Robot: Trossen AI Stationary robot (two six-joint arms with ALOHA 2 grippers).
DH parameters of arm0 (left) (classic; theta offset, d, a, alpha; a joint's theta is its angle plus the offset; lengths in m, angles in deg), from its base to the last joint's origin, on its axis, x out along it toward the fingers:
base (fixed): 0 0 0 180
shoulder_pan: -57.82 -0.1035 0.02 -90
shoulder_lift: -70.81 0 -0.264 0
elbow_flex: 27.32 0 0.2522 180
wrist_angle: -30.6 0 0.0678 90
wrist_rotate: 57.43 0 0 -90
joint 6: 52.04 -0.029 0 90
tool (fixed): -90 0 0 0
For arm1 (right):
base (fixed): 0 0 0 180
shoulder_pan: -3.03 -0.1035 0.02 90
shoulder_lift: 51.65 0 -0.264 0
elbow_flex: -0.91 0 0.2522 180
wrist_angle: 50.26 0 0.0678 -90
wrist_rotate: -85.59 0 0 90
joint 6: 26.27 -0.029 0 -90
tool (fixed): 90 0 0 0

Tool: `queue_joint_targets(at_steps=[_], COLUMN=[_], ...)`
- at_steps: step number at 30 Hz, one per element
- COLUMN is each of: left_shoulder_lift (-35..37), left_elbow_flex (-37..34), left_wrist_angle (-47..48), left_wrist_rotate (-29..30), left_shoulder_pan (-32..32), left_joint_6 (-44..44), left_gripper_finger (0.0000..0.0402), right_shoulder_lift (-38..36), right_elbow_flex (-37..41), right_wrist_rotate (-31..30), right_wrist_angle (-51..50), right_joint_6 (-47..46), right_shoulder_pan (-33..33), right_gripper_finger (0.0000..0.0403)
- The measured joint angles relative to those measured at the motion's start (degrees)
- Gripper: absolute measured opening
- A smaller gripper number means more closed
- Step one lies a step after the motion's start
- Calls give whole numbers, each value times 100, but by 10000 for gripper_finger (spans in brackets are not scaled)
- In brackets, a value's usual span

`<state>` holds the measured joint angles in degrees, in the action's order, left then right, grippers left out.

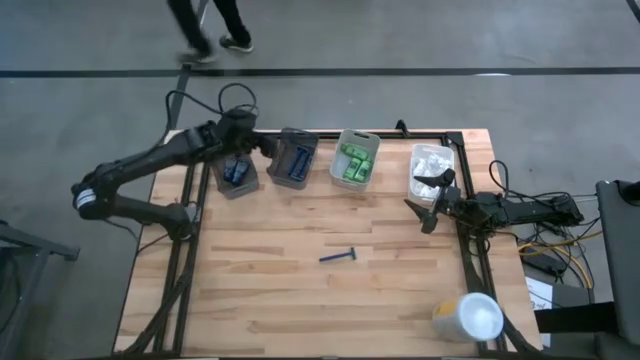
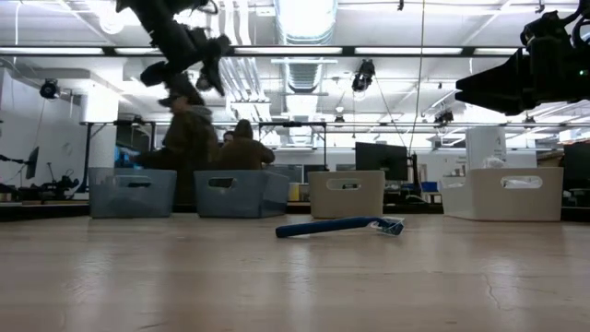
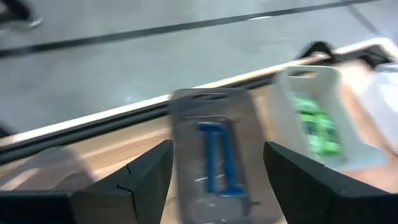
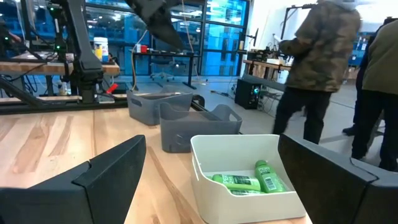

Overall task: Pick & Place Travel size toiletries
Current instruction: Put the blue razor into the right black bin

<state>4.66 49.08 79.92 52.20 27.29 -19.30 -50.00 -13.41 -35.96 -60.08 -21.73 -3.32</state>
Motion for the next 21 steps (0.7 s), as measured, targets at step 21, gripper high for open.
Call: queue_joint_targets(at_steps=[21], left_shoulder_lift=[-603], left_elbow_flex=[-2], left_wrist_angle=[-1608], left_wrist_rotate=[78], left_shoulder_pan=[2557], left_joint_6=[-228], left_gripper_finger=[254], right_shoulder_lift=[2], right_elbow_flex=[2], right_wrist_rotate=[0], right_wrist_angle=[0], right_joint_6=[1], right_shoulder_pan=[2], right_gripper_finger=[364])
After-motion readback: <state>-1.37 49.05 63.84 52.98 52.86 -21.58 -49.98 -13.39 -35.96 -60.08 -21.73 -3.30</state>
